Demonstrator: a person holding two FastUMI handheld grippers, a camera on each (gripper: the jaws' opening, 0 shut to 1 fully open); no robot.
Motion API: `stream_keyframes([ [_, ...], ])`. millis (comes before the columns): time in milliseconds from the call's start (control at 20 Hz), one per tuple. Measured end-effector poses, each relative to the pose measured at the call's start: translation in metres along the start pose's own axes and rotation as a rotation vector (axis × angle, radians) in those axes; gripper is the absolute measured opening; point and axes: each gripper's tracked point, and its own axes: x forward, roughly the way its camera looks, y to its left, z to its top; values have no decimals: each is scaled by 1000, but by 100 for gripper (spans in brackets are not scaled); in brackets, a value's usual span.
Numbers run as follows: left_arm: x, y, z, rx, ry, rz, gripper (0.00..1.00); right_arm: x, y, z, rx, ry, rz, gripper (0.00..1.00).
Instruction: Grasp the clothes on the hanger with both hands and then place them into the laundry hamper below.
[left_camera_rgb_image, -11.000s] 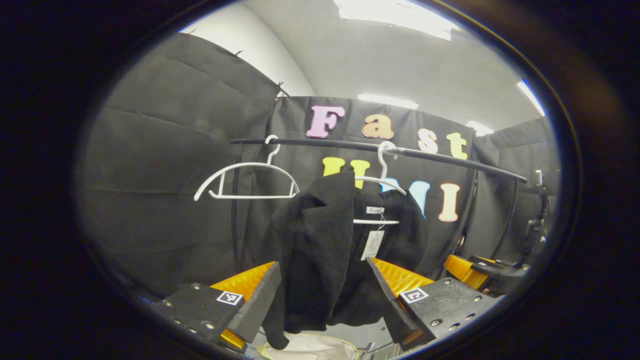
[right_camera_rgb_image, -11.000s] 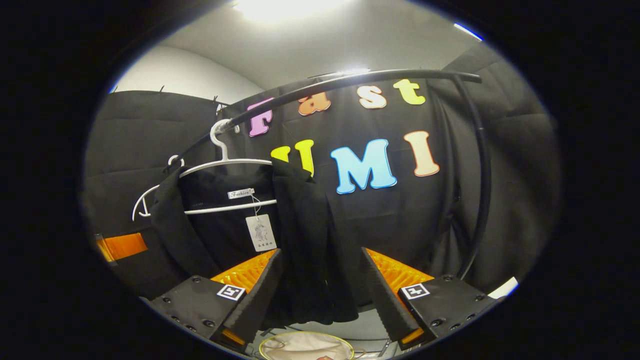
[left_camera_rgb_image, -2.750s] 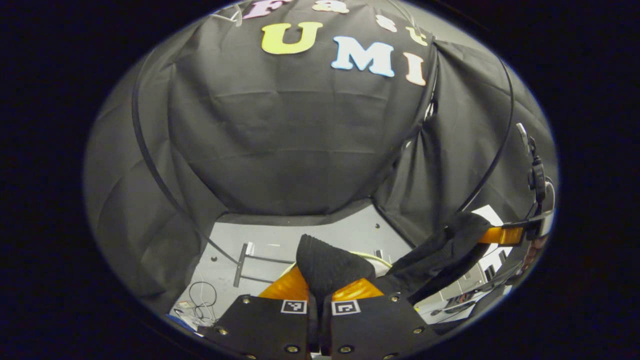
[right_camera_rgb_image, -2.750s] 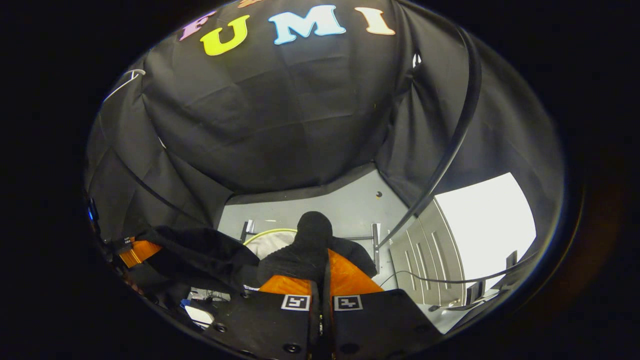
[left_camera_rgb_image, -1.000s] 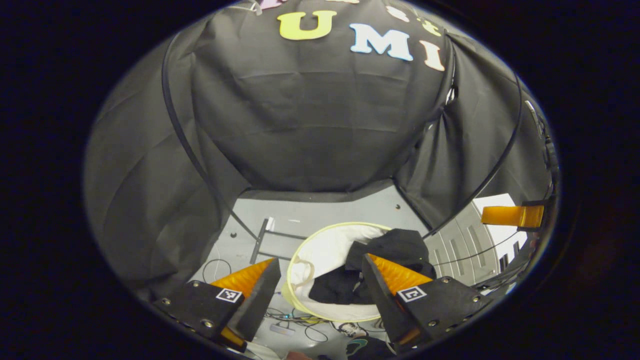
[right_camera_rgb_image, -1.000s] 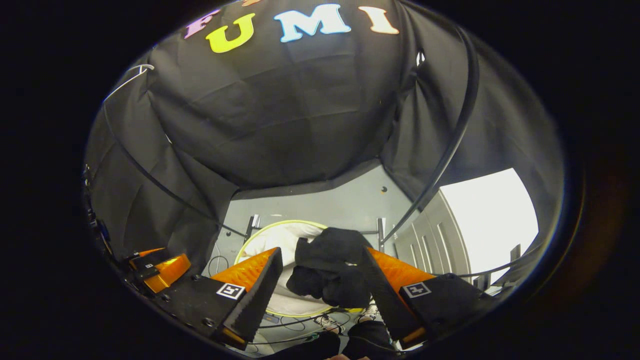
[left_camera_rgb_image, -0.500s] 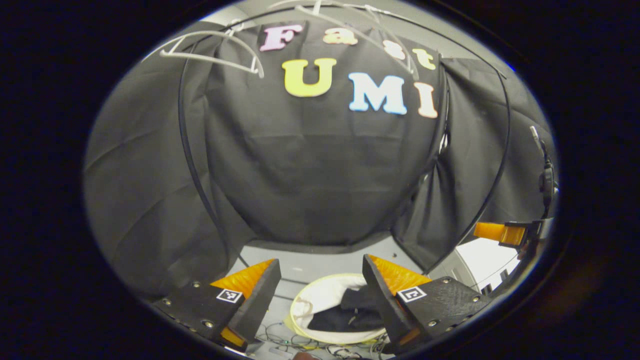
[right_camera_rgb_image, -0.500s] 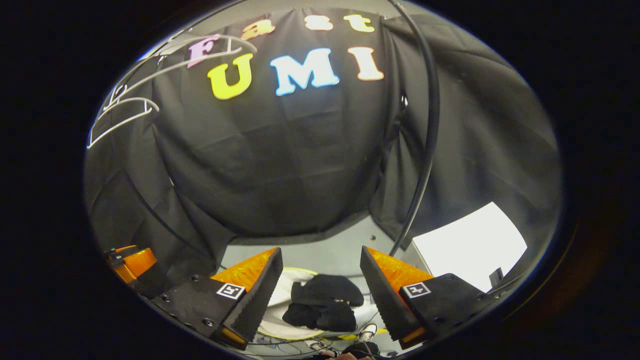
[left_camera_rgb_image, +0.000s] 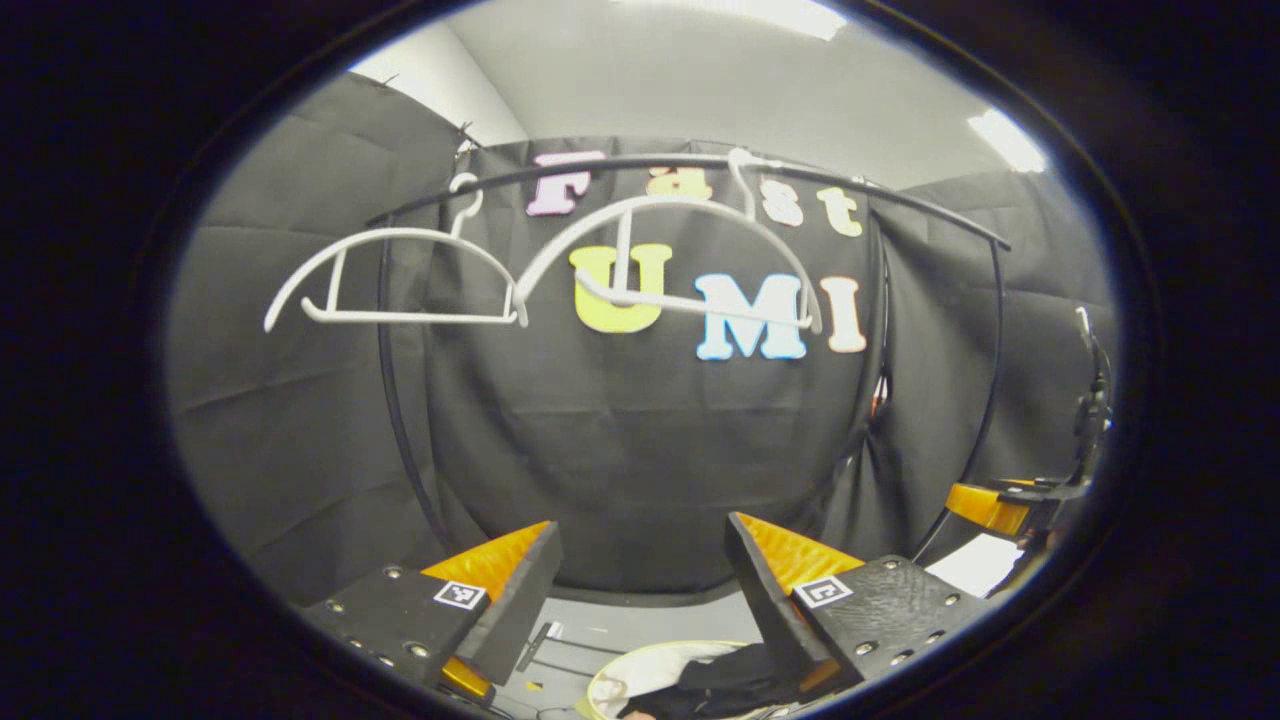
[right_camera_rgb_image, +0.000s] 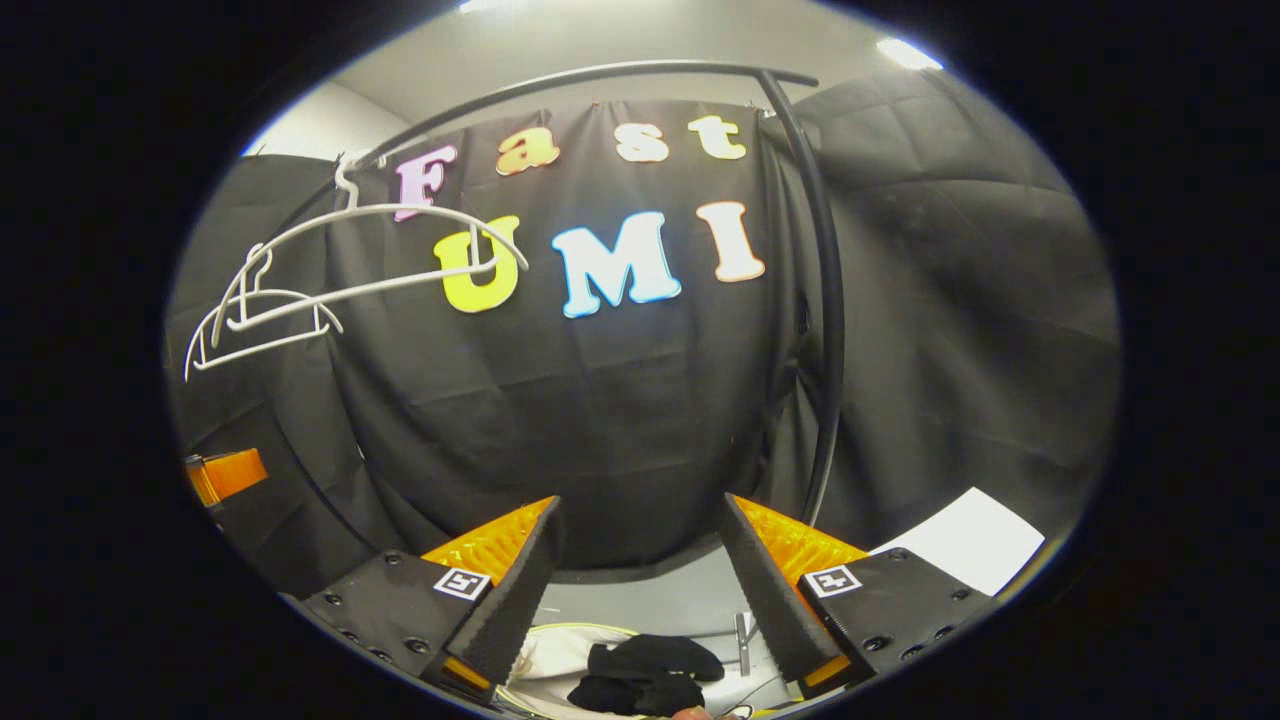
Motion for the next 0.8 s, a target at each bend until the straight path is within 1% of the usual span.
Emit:
stream_keyframes([
  [50,-4,1,11,5,-17,-2,96,-3,1,9,-14,-24,5,93],
  [150,-9,0,27,26,-56,2,95,-7,0,31,-57,-85,-7,92],
  [250,-12,2,40,20,-89,1,95,-12,3,51,-85,-149,-8,92],
  [450,-20,11,74,-10,-184,6,95,-24,9,78,-55,-217,8,93],
  [600,-35,13,99,-16,-280,-3,95,-33,7,89,-21,-255,8,93],
  [650,-38,14,104,-15,-295,-8,95,-36,4,89,-16,-261,3,98],
  [750,-43,14,104,-12,-308,-5,95,-37,0,88,-16,-266,-19,98],
  [800,-42,15,101,-13,-304,-3,95,-37,-3,87,-23,-266,-41,98],
])
